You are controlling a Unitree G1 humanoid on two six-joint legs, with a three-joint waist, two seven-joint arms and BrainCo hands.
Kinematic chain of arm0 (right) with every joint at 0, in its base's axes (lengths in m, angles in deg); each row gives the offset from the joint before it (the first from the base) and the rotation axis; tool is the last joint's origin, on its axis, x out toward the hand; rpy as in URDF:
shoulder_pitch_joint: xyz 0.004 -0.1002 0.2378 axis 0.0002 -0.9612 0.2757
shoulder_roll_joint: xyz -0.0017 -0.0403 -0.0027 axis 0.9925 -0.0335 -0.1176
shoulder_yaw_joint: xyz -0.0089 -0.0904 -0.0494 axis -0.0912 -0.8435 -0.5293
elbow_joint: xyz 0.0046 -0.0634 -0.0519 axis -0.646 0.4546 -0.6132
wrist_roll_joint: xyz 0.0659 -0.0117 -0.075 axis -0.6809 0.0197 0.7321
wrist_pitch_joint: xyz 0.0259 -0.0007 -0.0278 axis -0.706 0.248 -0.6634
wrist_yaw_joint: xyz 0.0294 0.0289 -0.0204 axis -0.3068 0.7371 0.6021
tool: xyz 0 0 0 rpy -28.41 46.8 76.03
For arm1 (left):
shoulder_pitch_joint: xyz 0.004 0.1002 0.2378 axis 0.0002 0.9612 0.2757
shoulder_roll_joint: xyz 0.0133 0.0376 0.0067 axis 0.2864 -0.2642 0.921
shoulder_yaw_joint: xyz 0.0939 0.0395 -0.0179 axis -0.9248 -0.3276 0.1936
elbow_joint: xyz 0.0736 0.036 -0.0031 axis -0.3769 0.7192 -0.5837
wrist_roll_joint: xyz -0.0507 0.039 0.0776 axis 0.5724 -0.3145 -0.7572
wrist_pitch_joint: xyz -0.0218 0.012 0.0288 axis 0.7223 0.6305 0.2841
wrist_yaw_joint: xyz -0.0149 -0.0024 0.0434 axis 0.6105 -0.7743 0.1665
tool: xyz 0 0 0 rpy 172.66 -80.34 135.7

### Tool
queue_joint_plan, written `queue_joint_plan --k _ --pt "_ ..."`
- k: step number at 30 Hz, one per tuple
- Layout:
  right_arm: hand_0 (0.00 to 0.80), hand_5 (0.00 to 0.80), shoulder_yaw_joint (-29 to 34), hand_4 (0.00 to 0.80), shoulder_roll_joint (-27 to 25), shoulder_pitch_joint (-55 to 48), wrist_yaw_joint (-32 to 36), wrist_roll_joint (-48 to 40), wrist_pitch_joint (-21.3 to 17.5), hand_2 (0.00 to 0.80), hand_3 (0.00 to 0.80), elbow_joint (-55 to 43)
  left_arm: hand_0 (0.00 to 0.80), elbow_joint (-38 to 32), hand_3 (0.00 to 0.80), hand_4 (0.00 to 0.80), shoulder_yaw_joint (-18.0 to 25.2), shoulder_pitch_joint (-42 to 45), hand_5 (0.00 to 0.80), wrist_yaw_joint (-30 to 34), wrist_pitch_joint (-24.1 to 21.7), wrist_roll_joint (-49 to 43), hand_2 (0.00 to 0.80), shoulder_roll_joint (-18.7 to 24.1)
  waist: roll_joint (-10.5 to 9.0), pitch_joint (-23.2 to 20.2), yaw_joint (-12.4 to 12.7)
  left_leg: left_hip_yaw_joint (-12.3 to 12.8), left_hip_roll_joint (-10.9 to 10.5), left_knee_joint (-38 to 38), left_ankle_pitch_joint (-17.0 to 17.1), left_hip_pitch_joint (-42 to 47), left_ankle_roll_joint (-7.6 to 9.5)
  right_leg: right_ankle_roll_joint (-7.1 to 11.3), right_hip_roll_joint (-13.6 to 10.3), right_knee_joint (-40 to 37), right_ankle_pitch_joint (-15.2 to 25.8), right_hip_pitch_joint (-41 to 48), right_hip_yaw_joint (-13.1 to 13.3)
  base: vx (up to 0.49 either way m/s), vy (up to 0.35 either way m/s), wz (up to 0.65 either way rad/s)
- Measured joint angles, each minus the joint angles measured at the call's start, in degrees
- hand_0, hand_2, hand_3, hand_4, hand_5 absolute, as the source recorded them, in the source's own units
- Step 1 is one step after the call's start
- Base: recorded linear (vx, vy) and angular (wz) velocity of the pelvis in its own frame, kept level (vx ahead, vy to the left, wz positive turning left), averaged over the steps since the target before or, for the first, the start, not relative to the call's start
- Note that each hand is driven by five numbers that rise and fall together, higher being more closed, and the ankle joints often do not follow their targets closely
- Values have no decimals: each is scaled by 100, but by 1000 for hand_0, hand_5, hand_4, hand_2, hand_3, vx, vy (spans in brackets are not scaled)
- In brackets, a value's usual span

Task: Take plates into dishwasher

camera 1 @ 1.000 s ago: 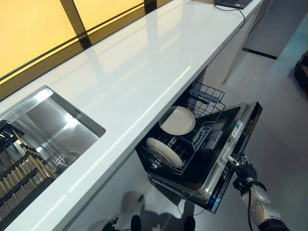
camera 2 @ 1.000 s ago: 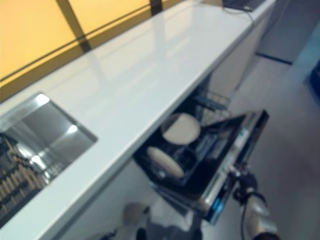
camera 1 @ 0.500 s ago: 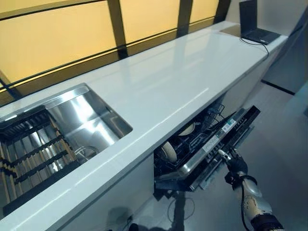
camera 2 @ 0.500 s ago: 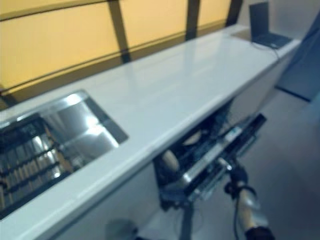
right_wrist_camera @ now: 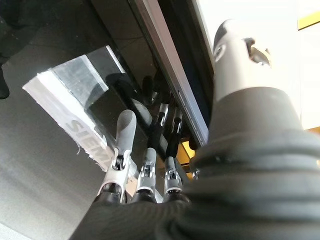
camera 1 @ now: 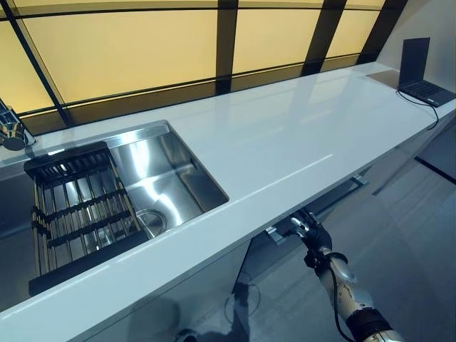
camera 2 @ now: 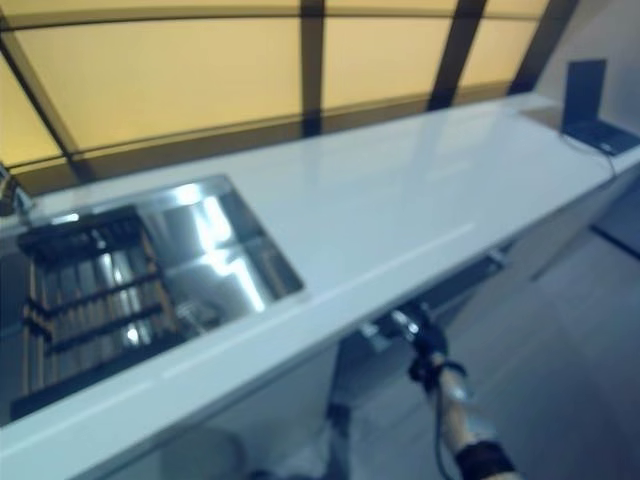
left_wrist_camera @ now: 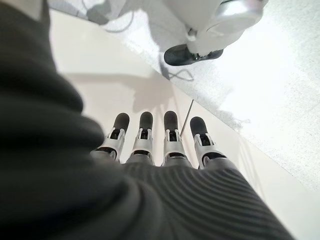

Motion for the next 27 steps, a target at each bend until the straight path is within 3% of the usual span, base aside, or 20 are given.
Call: queue_joint_plan --k 8,20,24,27 --pt "0 0 0 0 -1 -10 7 254 -1 0 0 105 0 1 0 0 121 8 0 5 -1 1 0 33 -128 4 2 11 -65 92 -52 -11 48 37 -68 15 -3 19 5 10 26 0" --pt "0 0 -40 0 -186 -365 -316 2032 1 0 0 229 0 2 0 0 461 84 0 4 -2 7 0 85 -443 -65 11 64 -383 497 -329 -30 284 277 -464 451 -245 -4 66 9 77 5" --pt "0 0 -55 0 -171 -917 -585 2652 -7 0 0 74 0 12 0 0 474 270 0 5 -1 7 0 91 -658 -210 14 198 -568 825 -616 -44 446 386 -671 633 -340 -8 365 46 117 -4" --pt "0 0 -14 0 -169 -1243 -810 2993 -57 0 0 -141 0 82 0 0 544 371 0 9 2 8 0 32 -695 -236 -17 243 -660 1059 -797 -123 551 417 -747 742 -306 -19 593 38 109 -5"
